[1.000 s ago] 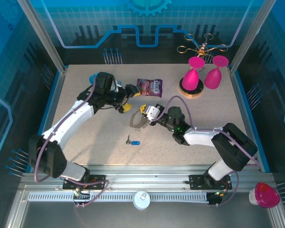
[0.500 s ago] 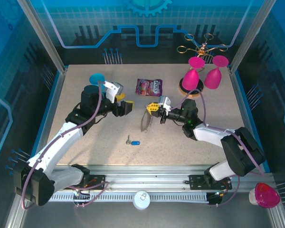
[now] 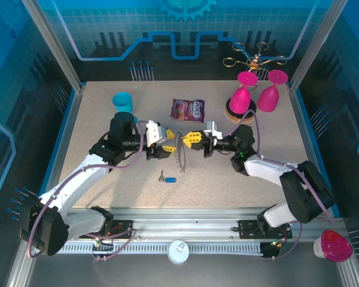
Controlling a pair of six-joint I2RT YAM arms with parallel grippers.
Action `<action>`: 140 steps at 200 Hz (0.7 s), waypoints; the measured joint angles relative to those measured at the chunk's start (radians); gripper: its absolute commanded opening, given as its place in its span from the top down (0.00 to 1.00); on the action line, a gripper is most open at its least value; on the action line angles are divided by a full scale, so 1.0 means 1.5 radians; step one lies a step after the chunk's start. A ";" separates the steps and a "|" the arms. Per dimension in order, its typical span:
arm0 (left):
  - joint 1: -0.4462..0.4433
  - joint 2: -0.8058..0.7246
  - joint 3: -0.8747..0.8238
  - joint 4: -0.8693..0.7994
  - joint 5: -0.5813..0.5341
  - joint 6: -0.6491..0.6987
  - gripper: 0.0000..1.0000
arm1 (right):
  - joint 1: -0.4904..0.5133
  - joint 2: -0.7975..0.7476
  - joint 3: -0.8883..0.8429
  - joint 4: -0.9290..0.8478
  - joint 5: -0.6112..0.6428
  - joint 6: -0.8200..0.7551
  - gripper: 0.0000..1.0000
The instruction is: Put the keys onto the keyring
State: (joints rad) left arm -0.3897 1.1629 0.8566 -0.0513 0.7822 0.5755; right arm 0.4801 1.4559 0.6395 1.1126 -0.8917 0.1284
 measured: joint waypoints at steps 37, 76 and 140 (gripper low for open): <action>-0.008 0.002 -0.009 0.057 0.022 -0.006 0.61 | 0.000 0.002 0.005 0.022 -0.020 0.018 1.00; -0.014 0.014 -0.009 0.096 0.041 -0.026 0.70 | 0.001 0.002 0.007 0.022 -0.024 0.019 1.00; -0.024 0.032 -0.009 0.119 0.048 -0.050 0.81 | 0.004 0.003 0.014 0.022 -0.026 0.019 1.00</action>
State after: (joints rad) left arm -0.4252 1.2114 0.8433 0.1268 0.8539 0.5011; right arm 0.4854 1.4601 0.6613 1.1450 -0.9302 0.1574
